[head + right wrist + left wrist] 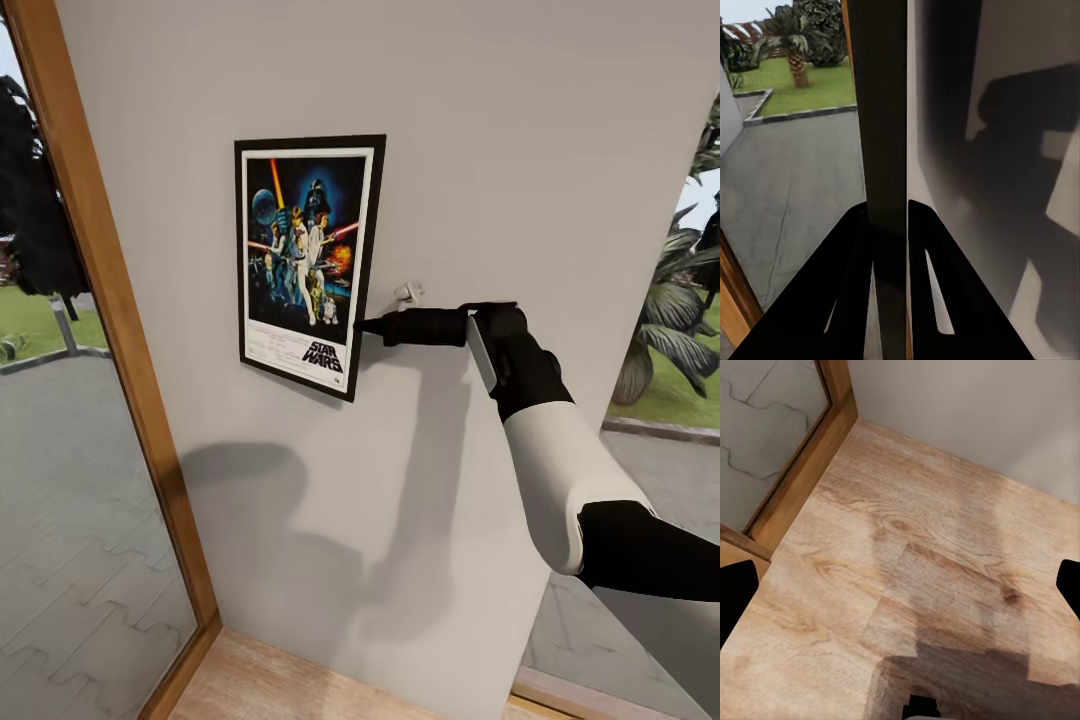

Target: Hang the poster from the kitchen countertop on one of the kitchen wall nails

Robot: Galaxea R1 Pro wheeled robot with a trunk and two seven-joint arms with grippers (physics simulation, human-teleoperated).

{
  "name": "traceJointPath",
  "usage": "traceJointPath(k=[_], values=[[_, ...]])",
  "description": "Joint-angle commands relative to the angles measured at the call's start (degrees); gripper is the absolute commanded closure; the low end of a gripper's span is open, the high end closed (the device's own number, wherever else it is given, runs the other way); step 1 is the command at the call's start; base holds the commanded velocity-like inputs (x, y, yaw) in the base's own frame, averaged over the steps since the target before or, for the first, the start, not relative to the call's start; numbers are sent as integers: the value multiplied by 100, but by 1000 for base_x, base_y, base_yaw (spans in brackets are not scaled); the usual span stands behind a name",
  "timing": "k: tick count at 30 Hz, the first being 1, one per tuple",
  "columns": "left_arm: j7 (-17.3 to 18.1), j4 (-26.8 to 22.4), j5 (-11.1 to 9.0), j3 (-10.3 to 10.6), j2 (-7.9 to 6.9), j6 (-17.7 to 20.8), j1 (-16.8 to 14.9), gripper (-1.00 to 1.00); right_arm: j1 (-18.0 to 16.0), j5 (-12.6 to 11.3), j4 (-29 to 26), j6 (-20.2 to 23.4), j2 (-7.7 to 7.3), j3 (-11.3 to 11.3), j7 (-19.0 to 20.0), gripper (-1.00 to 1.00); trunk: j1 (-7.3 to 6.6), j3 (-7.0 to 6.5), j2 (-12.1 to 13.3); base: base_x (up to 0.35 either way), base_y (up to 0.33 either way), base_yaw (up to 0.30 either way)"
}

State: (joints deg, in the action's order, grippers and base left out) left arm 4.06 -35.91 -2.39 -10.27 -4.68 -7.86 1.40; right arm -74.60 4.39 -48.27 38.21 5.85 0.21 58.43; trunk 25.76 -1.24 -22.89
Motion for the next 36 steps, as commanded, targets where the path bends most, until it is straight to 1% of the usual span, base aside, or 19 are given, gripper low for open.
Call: traceJointPath(k=[1, 36], values=[[42, -4, -25, -19, 2, -5, 2, -100, -2, 34, -4, 37, 4, -12, 37, 100, 2, 1, -3, 0, 0, 0], [42, -4, -25, -19, 2, -5, 3, -100, 3, 32, -32, 37, 4, -29, 37, 100, 2, 1, -3, 0, 0, 0]])
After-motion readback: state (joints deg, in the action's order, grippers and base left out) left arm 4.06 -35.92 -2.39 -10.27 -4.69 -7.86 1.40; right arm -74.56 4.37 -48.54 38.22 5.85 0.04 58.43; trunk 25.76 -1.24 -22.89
